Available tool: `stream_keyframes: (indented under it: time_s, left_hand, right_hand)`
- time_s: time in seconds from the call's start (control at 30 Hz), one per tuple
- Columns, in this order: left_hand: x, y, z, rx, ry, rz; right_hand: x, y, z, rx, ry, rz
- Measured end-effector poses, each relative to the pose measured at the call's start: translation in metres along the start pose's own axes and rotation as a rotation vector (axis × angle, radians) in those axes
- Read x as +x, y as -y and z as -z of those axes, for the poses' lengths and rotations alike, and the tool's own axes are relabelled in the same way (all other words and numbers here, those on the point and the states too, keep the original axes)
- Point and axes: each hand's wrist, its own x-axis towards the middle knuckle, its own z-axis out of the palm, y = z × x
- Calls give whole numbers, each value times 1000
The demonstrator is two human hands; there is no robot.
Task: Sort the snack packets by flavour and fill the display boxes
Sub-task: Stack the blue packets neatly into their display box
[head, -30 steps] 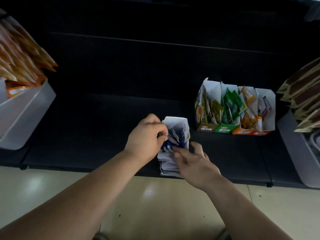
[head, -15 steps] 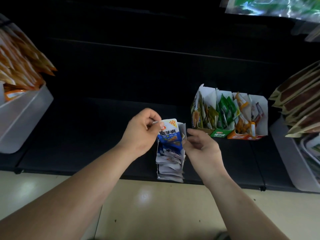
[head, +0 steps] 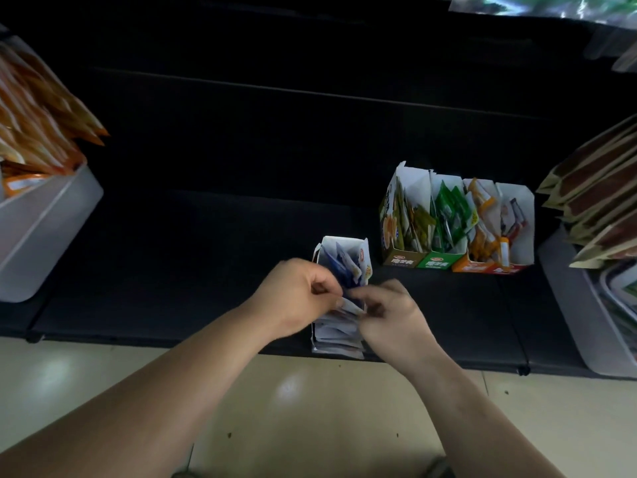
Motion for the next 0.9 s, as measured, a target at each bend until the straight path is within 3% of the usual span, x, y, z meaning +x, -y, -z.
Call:
stream_keyframes:
  time_s: [0.13,0.27,0.4,0.47,0.57,0.67,0.77,0.9]
  left_hand:
    - [3,6,-5,56,27,17]
    - [16,7,9,277,-294,-111]
    - [33,5,9,602,-144,-53]
    - [37,5,3,655,-138,-51]
    - [35,9,-1,577,-234,-158]
    - [31,4,7,321,-288,-211]
    - [23,-10,18,-87,-202,-24]
    - [7,-18,28,-215,-154,122]
  right_hand:
    - [1,-3,-5,-37,40,6]
    - [3,-15,-10,-144,53,-14]
    - [8,-16,-8,-178,85,-42]
    - [7,-15,-7,-160,24,4]
    - [6,-15,-5,-109,-68,67]
    - [8,-14,-6,-101,-30,60]
    - [4,-11,-9,-66,29,-5]
    - [0,1,-7,117,-54,-80]
